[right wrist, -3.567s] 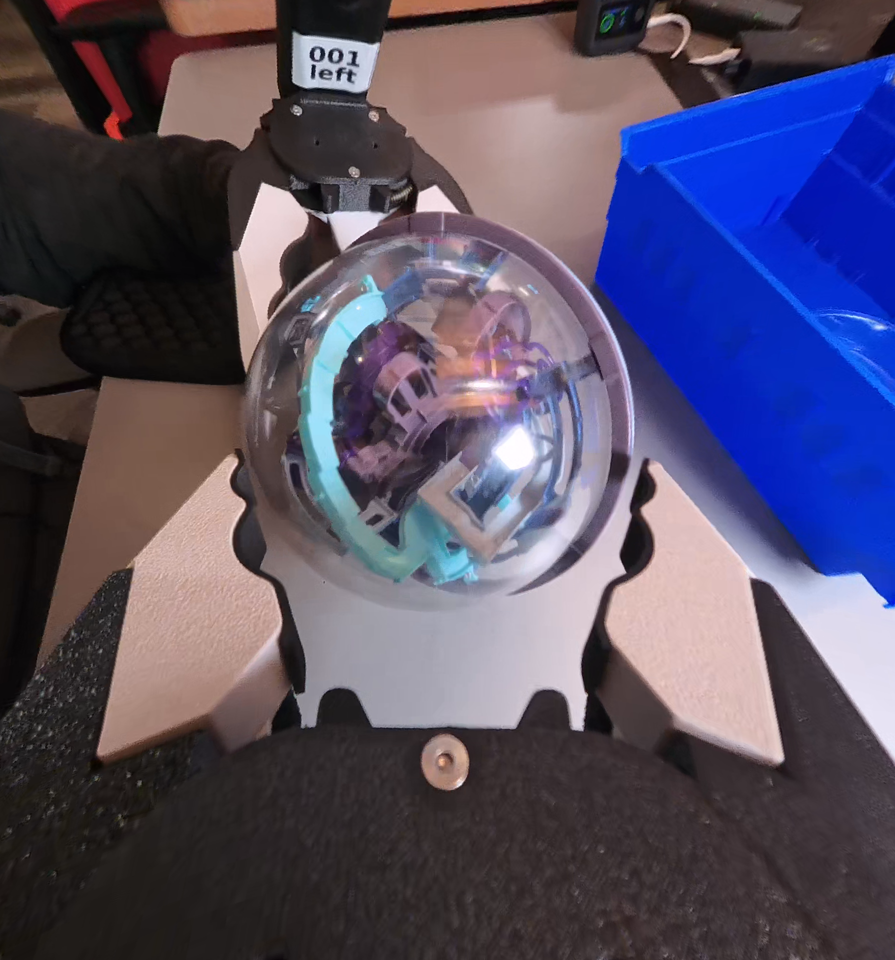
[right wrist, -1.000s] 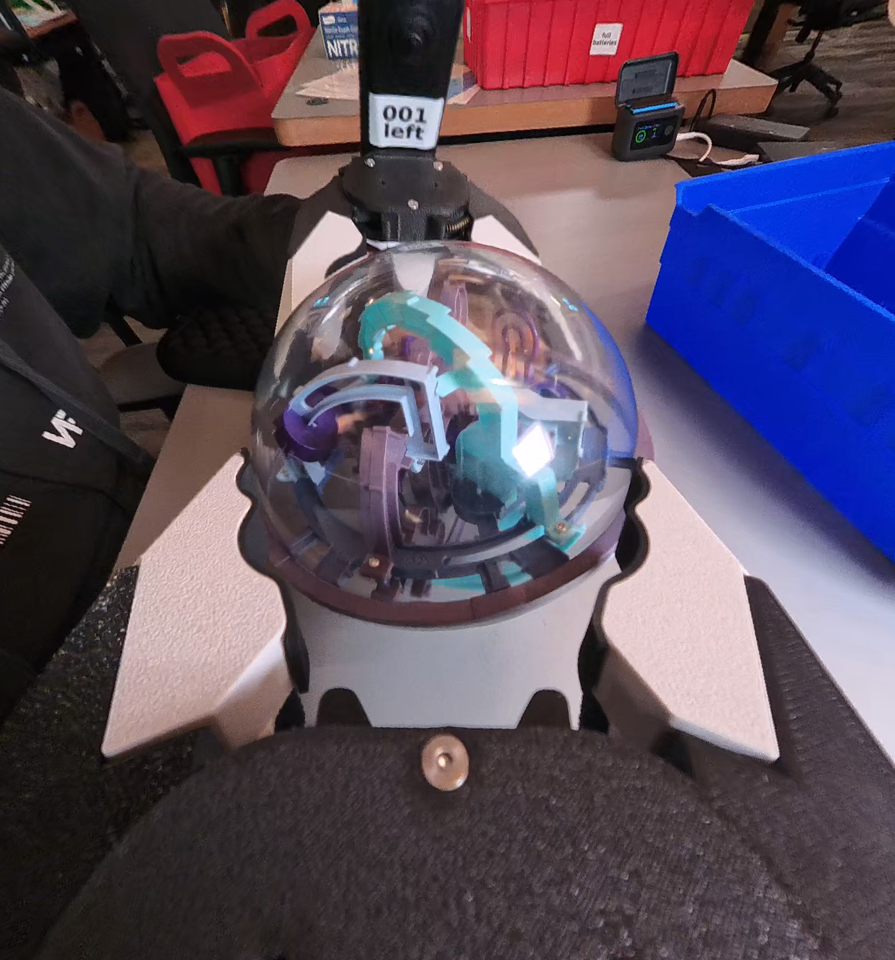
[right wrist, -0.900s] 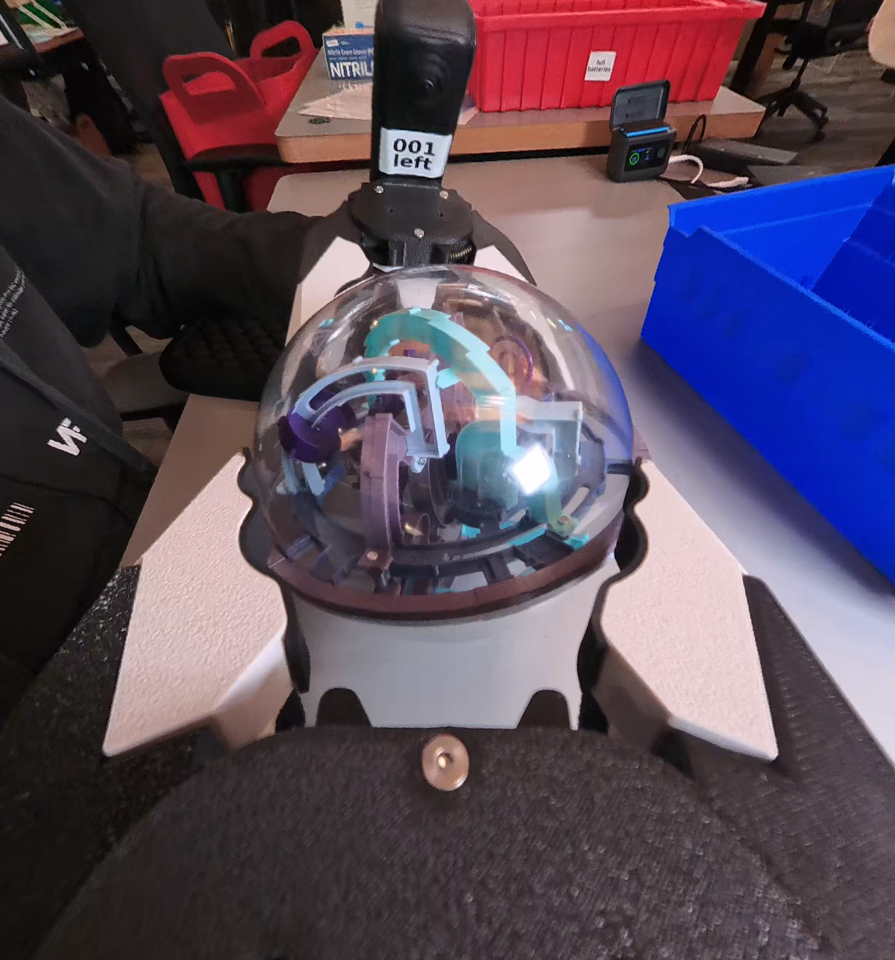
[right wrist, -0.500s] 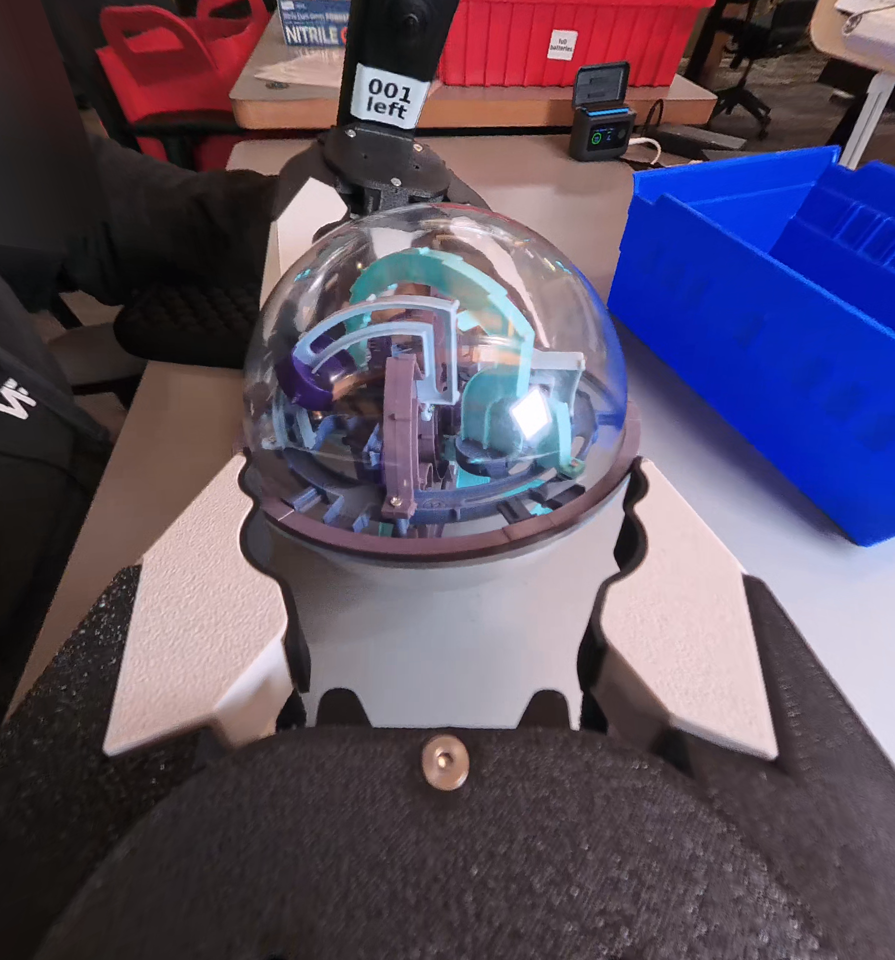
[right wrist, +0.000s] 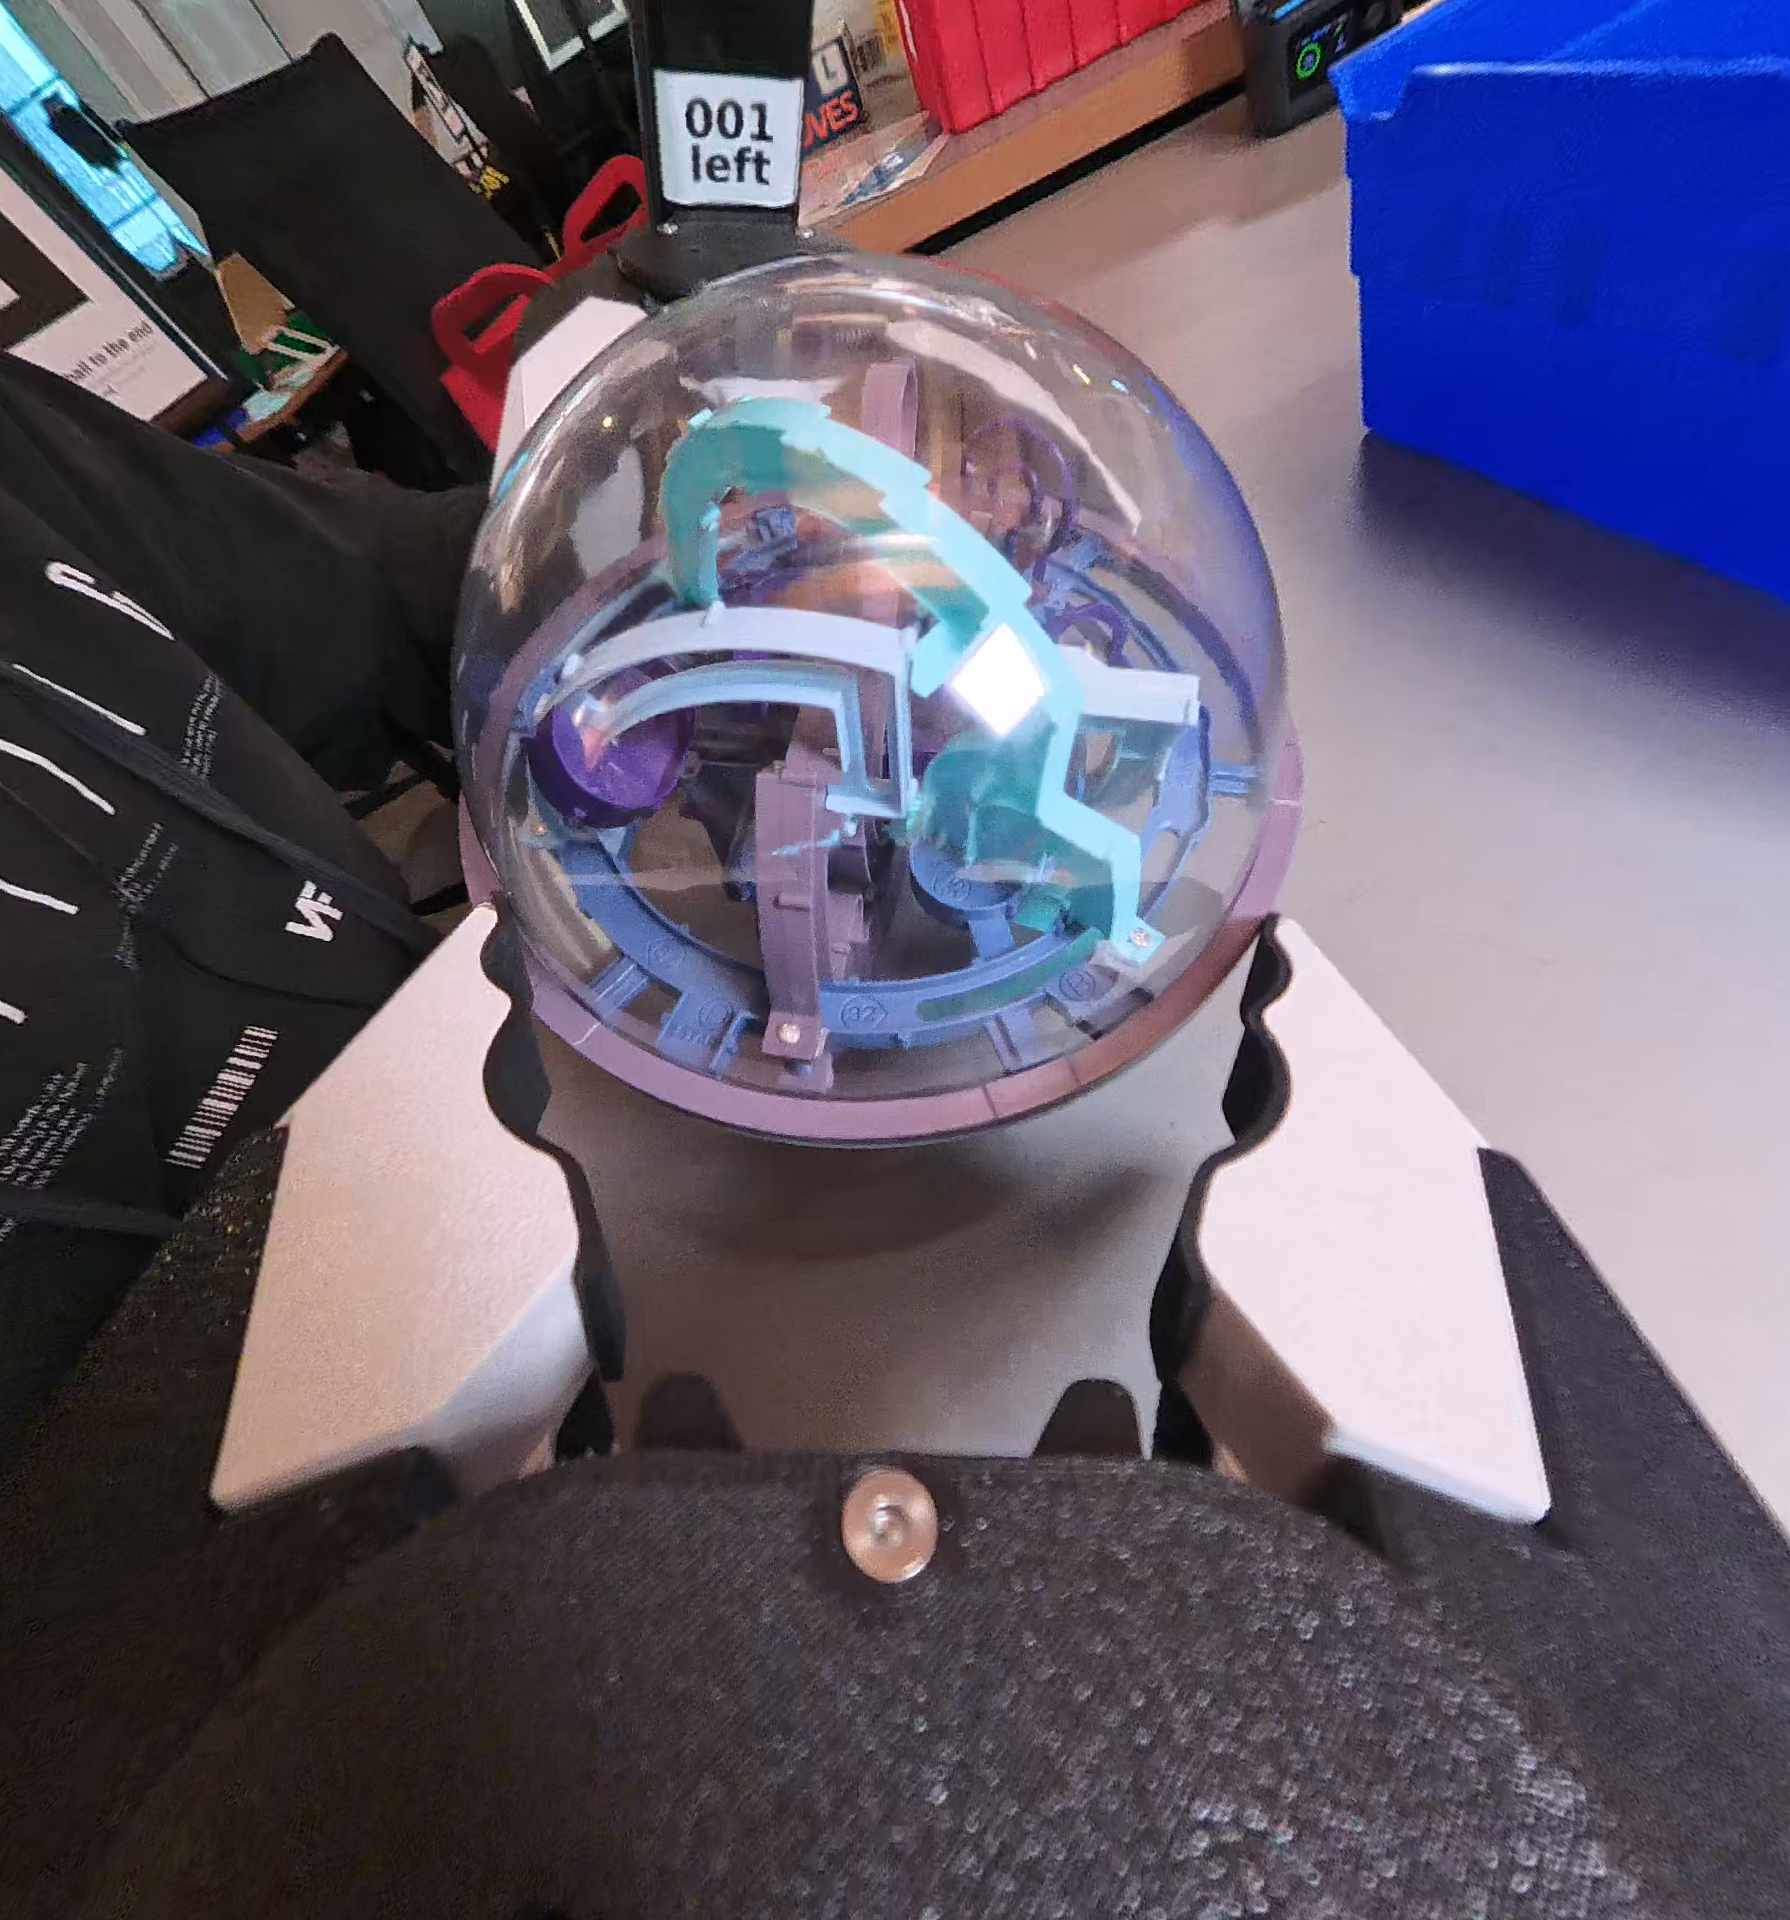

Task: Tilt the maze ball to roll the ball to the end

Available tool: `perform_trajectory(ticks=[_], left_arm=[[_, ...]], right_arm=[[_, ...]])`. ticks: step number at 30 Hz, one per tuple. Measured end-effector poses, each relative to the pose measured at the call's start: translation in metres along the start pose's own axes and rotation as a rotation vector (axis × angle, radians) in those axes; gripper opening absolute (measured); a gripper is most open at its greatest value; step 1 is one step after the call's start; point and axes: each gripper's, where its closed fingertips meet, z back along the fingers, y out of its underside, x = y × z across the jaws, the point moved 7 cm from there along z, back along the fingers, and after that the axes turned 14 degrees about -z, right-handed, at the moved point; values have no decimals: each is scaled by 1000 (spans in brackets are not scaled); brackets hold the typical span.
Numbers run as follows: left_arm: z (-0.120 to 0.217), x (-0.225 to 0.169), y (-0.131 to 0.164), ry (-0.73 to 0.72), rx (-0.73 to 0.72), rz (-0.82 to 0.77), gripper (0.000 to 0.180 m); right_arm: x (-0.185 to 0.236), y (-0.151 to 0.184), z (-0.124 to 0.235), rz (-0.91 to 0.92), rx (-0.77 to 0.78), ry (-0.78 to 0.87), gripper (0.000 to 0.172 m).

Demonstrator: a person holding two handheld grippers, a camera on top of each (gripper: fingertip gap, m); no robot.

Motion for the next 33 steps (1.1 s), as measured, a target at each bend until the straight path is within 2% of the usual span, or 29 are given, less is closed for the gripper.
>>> perform_trajectory(ticks=[12,20,26,29,33], left_arm=[[1,-7,-3,-6,-14,-157,137],[4,-12,0,3,-6,-318,138],[8,-9,1,-15,24,-363,135],[10,-12,-5,-3,-11,-349,133],[1,-16,-6,-42,31,-371,141]], right_arm=[[4,6,-3,131,-11,45,132],[12,7,-4,290,-24,133,133],[16,3,-1,348,-56,190,130],[19,1,-1,364,-78,210,120],[23,3,-5,422,-58,264,122]])
